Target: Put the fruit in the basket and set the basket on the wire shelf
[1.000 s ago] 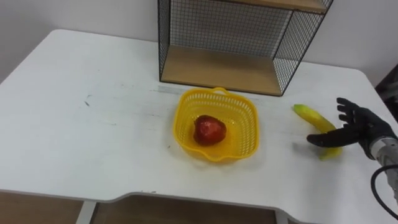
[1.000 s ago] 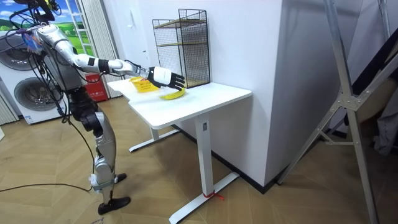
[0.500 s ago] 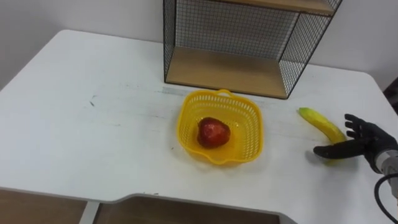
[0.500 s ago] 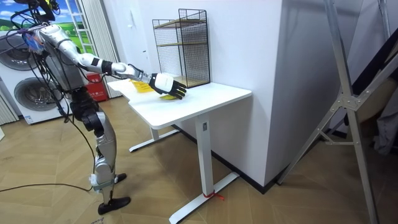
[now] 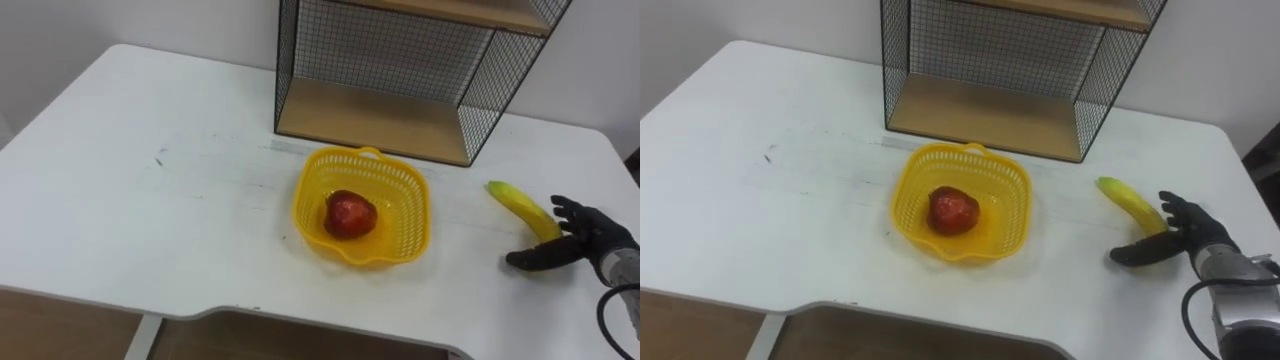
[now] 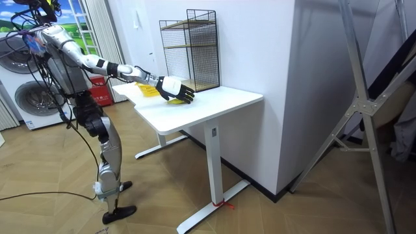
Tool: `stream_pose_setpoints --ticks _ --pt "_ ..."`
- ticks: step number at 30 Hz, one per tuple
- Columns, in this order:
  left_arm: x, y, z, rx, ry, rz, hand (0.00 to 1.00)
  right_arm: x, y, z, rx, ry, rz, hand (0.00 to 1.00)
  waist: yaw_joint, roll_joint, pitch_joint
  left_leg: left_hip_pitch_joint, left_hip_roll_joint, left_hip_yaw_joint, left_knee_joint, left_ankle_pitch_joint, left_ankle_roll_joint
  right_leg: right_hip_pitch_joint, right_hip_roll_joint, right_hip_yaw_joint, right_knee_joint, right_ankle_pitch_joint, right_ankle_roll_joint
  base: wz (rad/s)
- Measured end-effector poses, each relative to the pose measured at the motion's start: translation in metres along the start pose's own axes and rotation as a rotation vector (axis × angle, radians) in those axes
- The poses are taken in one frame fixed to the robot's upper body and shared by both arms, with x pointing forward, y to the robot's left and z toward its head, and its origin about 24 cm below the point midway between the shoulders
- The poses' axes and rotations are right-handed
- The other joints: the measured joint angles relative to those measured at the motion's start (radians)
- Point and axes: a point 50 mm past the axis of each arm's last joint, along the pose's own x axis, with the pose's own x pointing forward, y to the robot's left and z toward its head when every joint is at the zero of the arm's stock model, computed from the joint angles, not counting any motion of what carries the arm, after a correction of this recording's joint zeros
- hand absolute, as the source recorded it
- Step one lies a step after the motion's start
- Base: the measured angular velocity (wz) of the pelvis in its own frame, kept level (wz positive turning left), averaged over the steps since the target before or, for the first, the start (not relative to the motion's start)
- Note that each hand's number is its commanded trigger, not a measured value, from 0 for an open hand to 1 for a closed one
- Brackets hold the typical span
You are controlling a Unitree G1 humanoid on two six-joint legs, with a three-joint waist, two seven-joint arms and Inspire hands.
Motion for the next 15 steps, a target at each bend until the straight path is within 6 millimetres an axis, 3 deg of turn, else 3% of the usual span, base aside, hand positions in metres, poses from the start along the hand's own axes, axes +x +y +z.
stream_pose_setpoints --ticks 9,15 --pt "0.0 -0.002 -0.005 0.004 0.028 -0.008 0.0 0.0 -0.002 0.005 -0.093 0.006 -0.04 0.0 0.005 0.0 -0.0001 -0.004 -0.001 -0.006 0.001 0.0 0.0 -0.002 0.001 0.002 0.001 0.0 0.0 0.0" --pt "0.001 0.001 0.003 -0.001 0.016 -0.001 0.0 0.0 0.002 0.012 -0.198 0.009 -0.047 0.0 0.025 -0.003 -0.002 -0.004 -0.001 -0.008 0.004 0.0 0.0 0.0 0.0 0.0 0.003 0.0 0.0 0.0"
